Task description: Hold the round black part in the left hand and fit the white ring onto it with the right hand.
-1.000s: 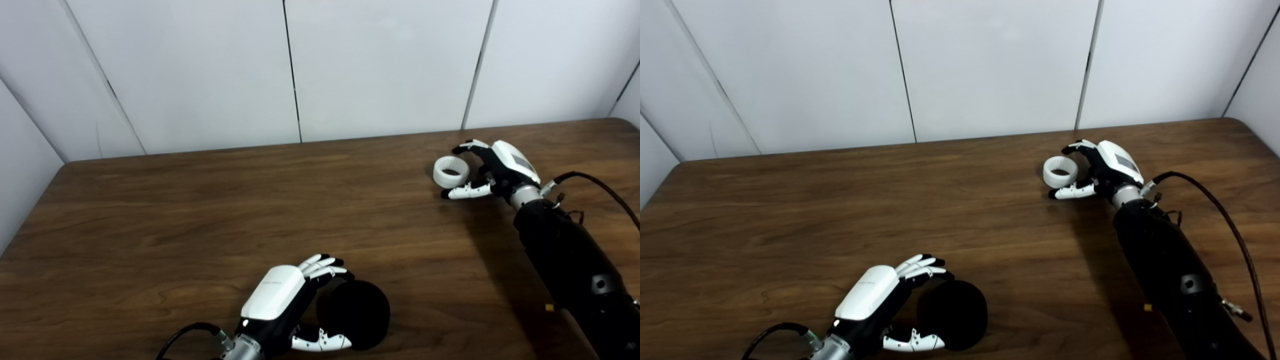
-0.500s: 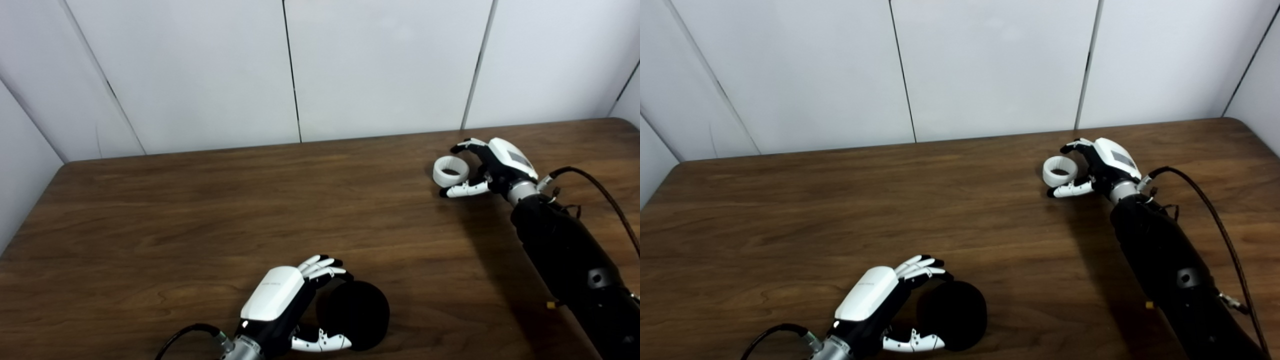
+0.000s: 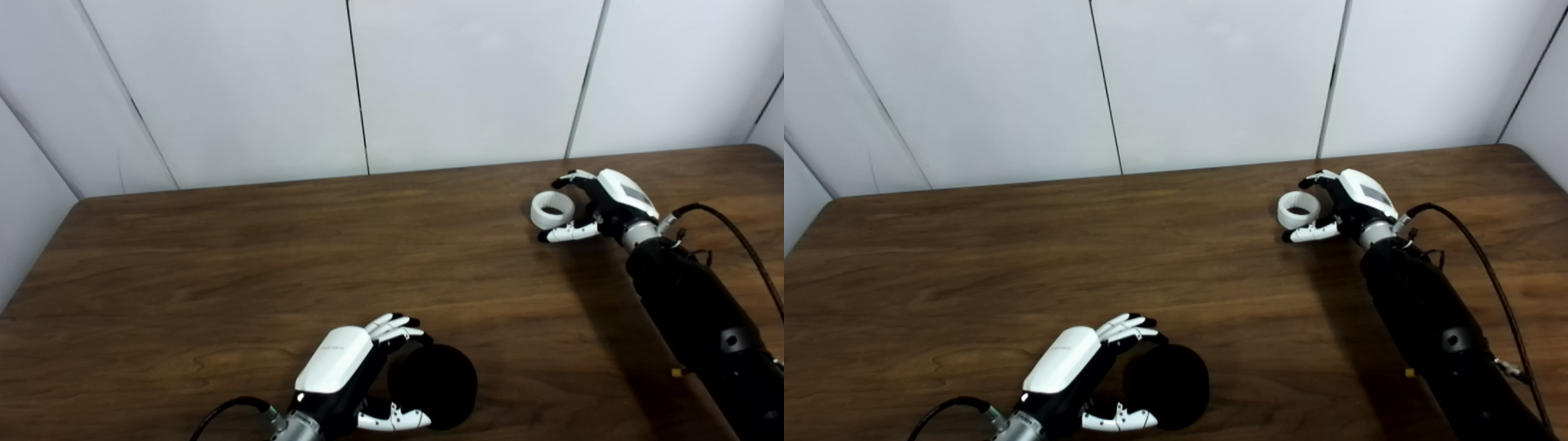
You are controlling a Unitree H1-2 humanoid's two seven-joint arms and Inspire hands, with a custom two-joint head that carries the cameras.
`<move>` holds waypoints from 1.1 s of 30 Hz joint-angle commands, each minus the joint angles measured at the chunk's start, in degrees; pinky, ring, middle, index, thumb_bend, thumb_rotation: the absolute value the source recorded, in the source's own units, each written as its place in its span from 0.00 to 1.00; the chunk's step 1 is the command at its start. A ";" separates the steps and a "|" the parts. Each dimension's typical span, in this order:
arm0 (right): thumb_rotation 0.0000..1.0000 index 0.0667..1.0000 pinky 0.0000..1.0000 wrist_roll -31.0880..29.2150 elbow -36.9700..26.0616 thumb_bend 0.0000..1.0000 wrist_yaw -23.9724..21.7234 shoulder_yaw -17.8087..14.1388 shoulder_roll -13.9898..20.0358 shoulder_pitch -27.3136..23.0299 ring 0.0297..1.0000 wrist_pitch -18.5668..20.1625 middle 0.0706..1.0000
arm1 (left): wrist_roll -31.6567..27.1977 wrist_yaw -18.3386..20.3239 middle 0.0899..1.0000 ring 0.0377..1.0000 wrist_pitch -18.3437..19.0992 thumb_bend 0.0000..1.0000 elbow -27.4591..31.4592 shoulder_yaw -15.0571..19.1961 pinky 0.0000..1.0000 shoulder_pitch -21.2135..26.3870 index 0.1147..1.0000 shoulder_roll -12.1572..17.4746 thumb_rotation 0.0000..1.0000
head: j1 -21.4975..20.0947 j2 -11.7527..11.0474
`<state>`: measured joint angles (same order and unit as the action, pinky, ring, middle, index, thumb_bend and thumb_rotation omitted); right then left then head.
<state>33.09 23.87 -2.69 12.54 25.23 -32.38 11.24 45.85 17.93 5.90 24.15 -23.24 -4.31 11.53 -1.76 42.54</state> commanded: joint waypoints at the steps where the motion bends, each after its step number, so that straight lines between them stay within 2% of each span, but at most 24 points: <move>1: 0.31 0.78 0.83 0.57 -1.07 0.83 -0.78 0.15 1.25 -2.68 0.94 0.45 0.93 | 2.17 1.40 0.89 0.94 0.64 0.90 -1.37 -0.68 0.83 -0.33 0.72 0.77 0.41 | 0.07 -0.04; 9: 0.29 0.74 0.82 1.09 -0.41 0.83 0.23 -0.11 0.94 -3.00 0.94 -0.40 0.92 | 2.12 1.55 0.90 0.94 0.81 0.89 -1.38 -0.91 0.82 -0.20 0.72 0.62 0.42 | 0.21 -0.04; 16: 0.24 0.65 0.78 1.14 0.48 0.80 3.13 -0.59 0.22 -2.77 0.92 -2.14 0.89 | 2.25 2.05 0.90 0.95 1.23 0.90 -1.04 -1.02 0.82 -0.27 0.73 0.50 0.42 | 0.52 -0.02; 24: 0.22 0.62 0.78 1.08 0.51 0.79 4.08 -0.52 0.22 -2.63 0.91 -2.46 0.88 | 2.59 1.94 0.90 0.95 1.05 0.89 -1.10 -1.33 0.83 -0.18 0.72 0.43 0.42 | 0.54 0.02; 33: 0.17 0.58 0.75 1.02 1.29 0.78 7.61 -0.93 -0.23 -2.05 0.88 -4.59 0.85 | 2.56 2.57 0.90 0.96 1.49 0.89 -0.76 -1.42 0.84 -0.15 0.73 0.45 0.43 | 0.76 0.23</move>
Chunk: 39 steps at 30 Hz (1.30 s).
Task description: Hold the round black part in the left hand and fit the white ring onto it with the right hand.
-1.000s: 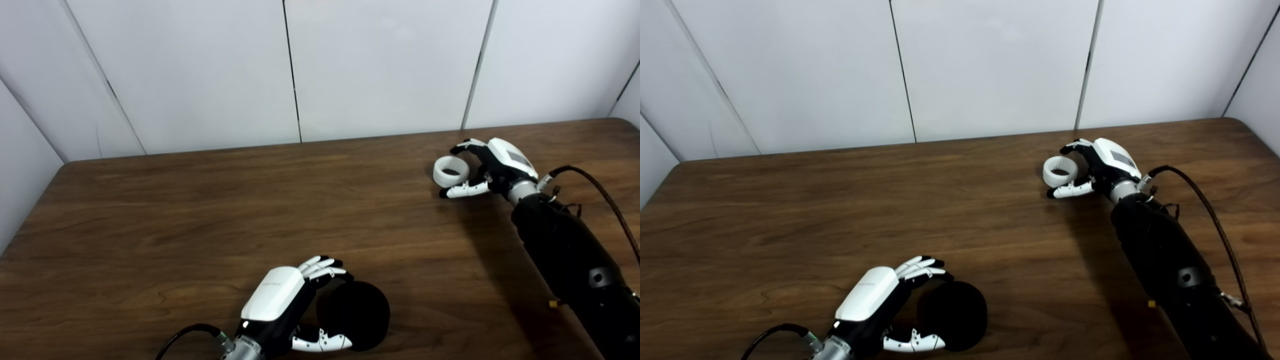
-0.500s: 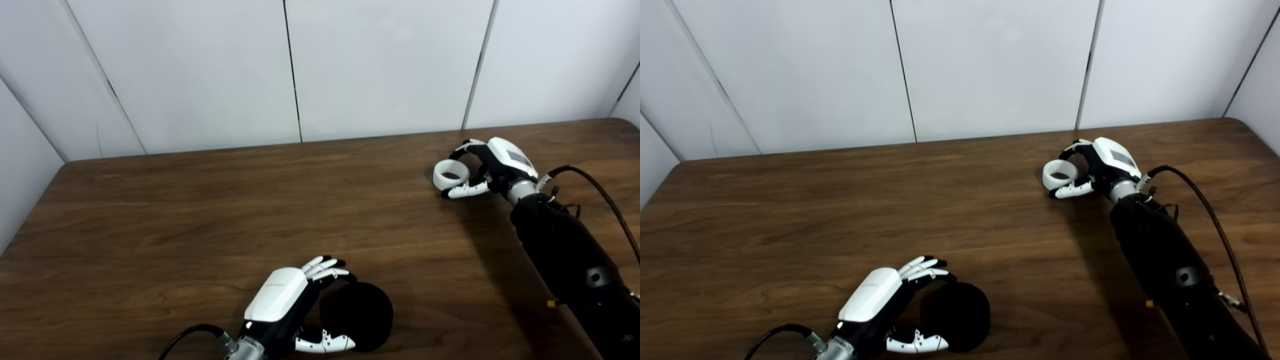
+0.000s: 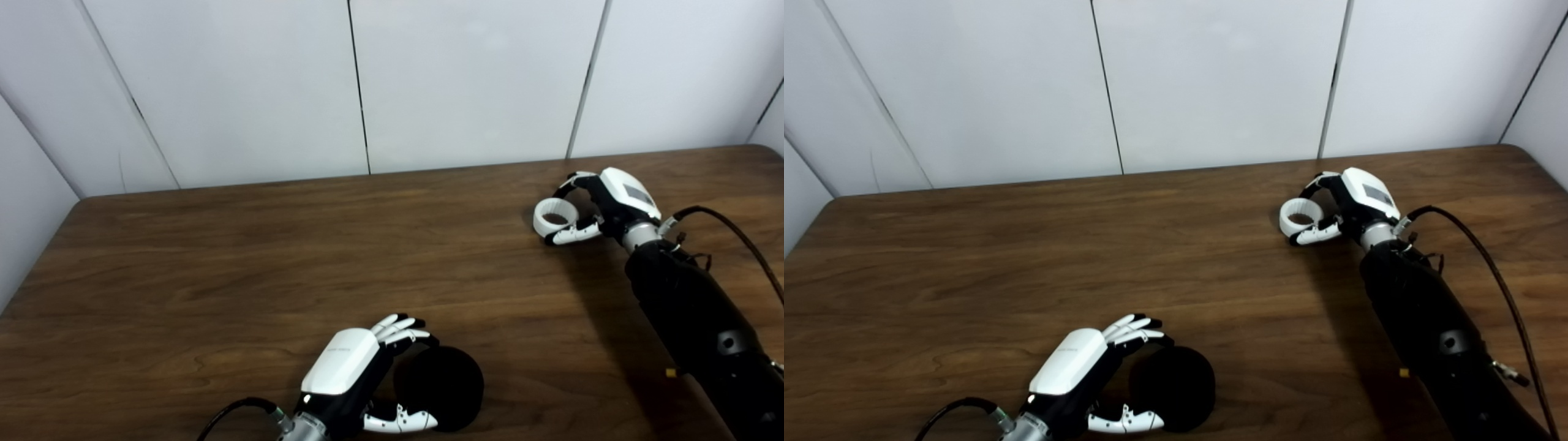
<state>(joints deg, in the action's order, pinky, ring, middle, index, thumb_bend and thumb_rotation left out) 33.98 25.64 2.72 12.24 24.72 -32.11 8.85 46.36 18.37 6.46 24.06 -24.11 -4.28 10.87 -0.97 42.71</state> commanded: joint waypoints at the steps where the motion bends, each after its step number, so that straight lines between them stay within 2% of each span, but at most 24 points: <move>1: 0.16 0.54 0.75 0.25 -0.36 0.68 2.51 -0.58 0.25 -2.30 0.88 -2.31 0.85 | 2.03 2.19 0.91 0.96 0.99 0.89 -0.63 -0.54 0.84 -0.20 0.73 1.11 0.43 | -0.03 0.06; 3: 0.15 0.47 0.75 0.13 -0.02 0.56 3.28 -0.65 0.12 -2.18 0.87 -2.99 0.84 | 1.91 1.92 0.90 0.95 0.83 0.89 -0.69 -0.51 0.84 -0.27 0.73 1.15 0.42 | 0.04 0.10; 6: 0.14 0.46 0.74 0.18 -0.10 0.53 4.02 -0.64 -0.04 -1.97 0.87 -3.05 0.83 | 1.68 1.54 0.90 0.95 0.64 0.89 -0.77 -0.47 0.84 -0.40 0.72 1.17 0.42 | -0.08 0.13; 13: 0.14 0.46 0.73 0.04 -0.82 0.52 5.68 -0.95 -0.12 -1.64 0.85 -3.83 0.82 | 2.20 1.86 0.90 0.96 0.74 0.89 -0.96 -0.70 0.85 -0.31 0.73 1.03 0.43 | -0.20 -0.02; 24: 0.14 0.46 0.73 0.35 -5.96 0.52 3.50 -1.55 0.68 -0.33 0.84 -2.23 0.82 | 2.38 1.59 0.90 0.96 0.91 0.89 -1.53 -0.97 0.85 -0.04 0.73 0.91 0.44 | -0.12 -0.11; 39: 0.14 0.46 0.74 -1.86 -13.64 0.52 -0.75 -4.48 0.34 1.64 0.85 -0.01 0.82 | 2.90 1.44 0.90 0.95 0.86 0.88 -2.25 -1.47 0.85 0.46 0.73 0.81 0.45 | -0.24 -0.23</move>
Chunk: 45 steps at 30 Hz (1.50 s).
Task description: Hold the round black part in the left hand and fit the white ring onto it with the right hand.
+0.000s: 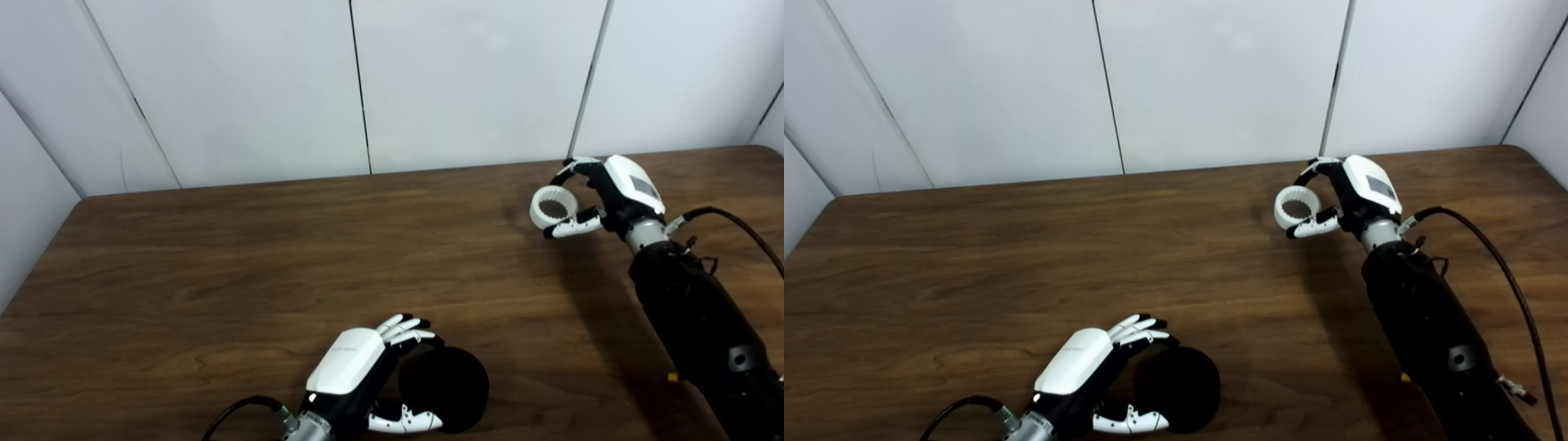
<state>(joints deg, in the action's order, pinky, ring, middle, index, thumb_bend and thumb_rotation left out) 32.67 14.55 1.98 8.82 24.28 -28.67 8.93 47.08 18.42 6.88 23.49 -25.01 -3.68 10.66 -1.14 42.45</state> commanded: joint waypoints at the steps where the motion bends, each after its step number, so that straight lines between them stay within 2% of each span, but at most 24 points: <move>1: 0.14 0.46 0.74 -0.65 -3.33 0.52 -0.45 -1.15 0.86 -1.57 0.85 0.09 0.82 | 2.26 1.56 0.90 0.95 0.66 0.89 -1.59 -0.59 0.85 -0.13 0.73 0.98 0.45 | -0.06 0.03; 7: 0.15 0.46 0.73 -0.07 -8.91 0.52 -3.07 -1.11 1.58 0.22 0.84 1.34 0.81 | 2.75 1.19 0.90 0.94 0.55 0.89 -1.88 -0.75 0.83 -0.02 0.72 1.03 0.45 | -0.34 0.01; 19: 0.15 0.46 0.74 1.41 -24.30 0.52 -8.53 -1.57 1.35 5.37 0.84 5.11 0.80 | 3.09 0.21 0.89 0.93 -0.30 0.88 -3.18 -0.98 0.79 0.63 0.72 1.21 0.47 | -0.72 -0.07; 31: 0.15 0.46 0.72 1.73 -36.88 0.52 -13.40 -1.22 0.33 10.74 0.83 5.67 0.80 | 2.69 -0.20 0.89 0.92 -0.69 0.89 -4.11 -1.09 0.78 1.45 0.72 1.02 0.46 | -0.89 -0.08; 38: 0.14 0.46 0.74 1.23 -43.23 0.52 -15.62 -1.26 -0.07 13.54 0.84 4.72 0.80 | 2.23 -0.89 0.89 0.93 -0.90 0.89 -4.87 -1.28 0.76 1.69 0.71 0.72 0.45 | -0.91 -0.04; 45: 0.15 0.46 0.75 0.95 -49.82 0.52 -18.88 -1.48 -0.82 15.59 0.85 6.15 0.81 | 2.51 -1.70 0.88 0.92 -1.18 0.89 -5.45 -1.31 0.76 2.05 0.71 0.80 0.45 | -1.05 0.06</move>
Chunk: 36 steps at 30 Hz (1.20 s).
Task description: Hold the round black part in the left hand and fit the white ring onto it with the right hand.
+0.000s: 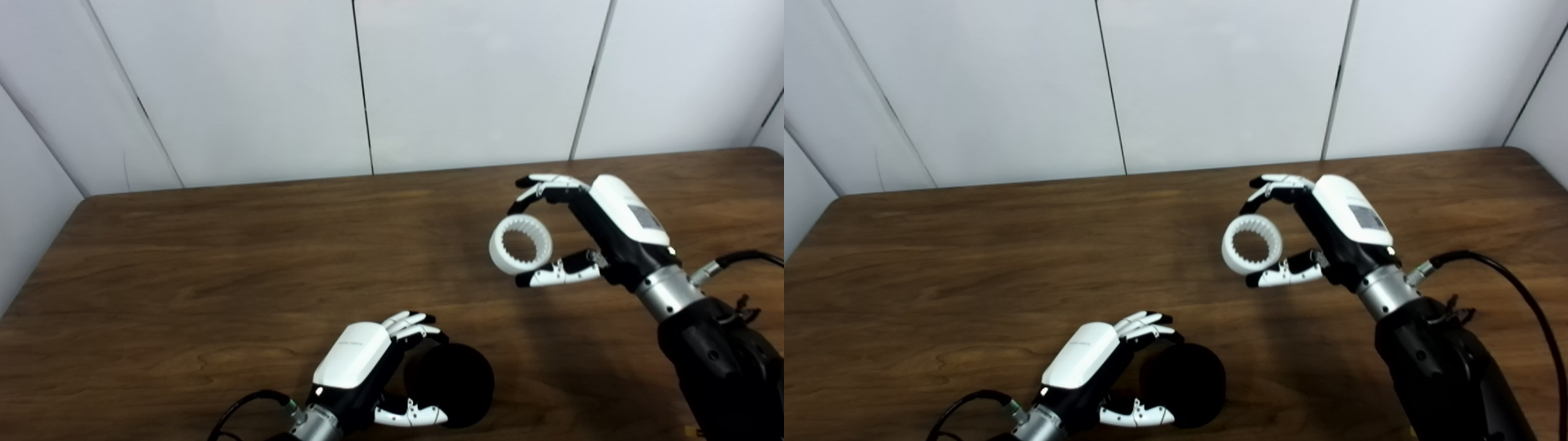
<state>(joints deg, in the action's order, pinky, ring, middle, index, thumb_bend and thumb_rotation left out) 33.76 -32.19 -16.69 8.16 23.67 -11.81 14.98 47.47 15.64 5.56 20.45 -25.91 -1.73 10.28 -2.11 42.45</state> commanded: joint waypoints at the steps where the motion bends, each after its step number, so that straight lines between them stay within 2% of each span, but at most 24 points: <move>1: 0.15 0.46 0.75 0.00 -3.93 0.52 -0.65 -0.74 -0.32 -1.01 0.85 -0.01 0.81 | 2.08 1.01 0.88 0.92 0.14 0.89 -2.49 -0.39 0.76 0.15 0.71 1.20 0.45 | -0.14 0.02; 6: 0.15 0.46 0.72 0.75 -7.56 0.52 -2.42 -0.12 -1.23 0.01 0.84 -1.01 0.79 | 1.55 0.82 0.88 0.92 -0.03 0.89 -2.85 -0.26 0.77 0.41 0.71 1.15 0.46 | -0.17 0.18; 12: 0.15 0.46 0.74 0.11 -11.13 0.52 -5.02 0.62 -2.70 1.52 0.85 -0.50 0.80 | 2.05 1.20 0.88 0.92 0.28 0.89 -2.59 -0.53 0.76 0.65 0.71 0.96 0.46 | -0.01 0.42; 15: 0.15 0.46 0.74 0.37 -11.87 0.52 -5.88 1.25 -3.33 2.61 0.84 -1.68 0.80 | 1.82 0.98 0.88 0.92 0.14 0.90 -2.56 -0.57 0.76 0.53 0.71 0.85 0.47 | 0.04 0.48; 26: 0.15 0.46 0.72 2.12 -10.98 0.52 -6.98 4.26 -4.94 5.82 0.83 -4.36 0.78 | 2.37 1.19 0.88 0.92 0.46 0.90 -1.69 -0.64 0.76 0.25 0.71 0.73 0.48 | 0.48 0.81; 32: 0.15 0.45 0.72 2.69 -8.88 0.52 -6.19 5.07 -5.45 7.58 0.83 -7.11 0.78 | 3.02 1.59 0.88 0.92 0.94 0.90 -1.08 -0.78 0.78 0.23 0.71 0.80 0.48 | 0.60 1.06; 36: 0.15 0.45 0.71 2.74 -7.72 0.52 -6.31 5.27 -5.93 8.83 0.83 -7.60 0.78 | 2.85 1.23 0.88 0.92 0.67 0.90 -1.20 -0.74 0.79 0.17 0.71 0.86 0.48 | 0.78 1.06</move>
<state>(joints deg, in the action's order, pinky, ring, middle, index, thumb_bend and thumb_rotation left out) 36.58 -39.23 -24.26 13.52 18.23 -2.40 9.70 48.03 15.61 5.75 20.03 -26.26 -1.14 10.10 -1.32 43.51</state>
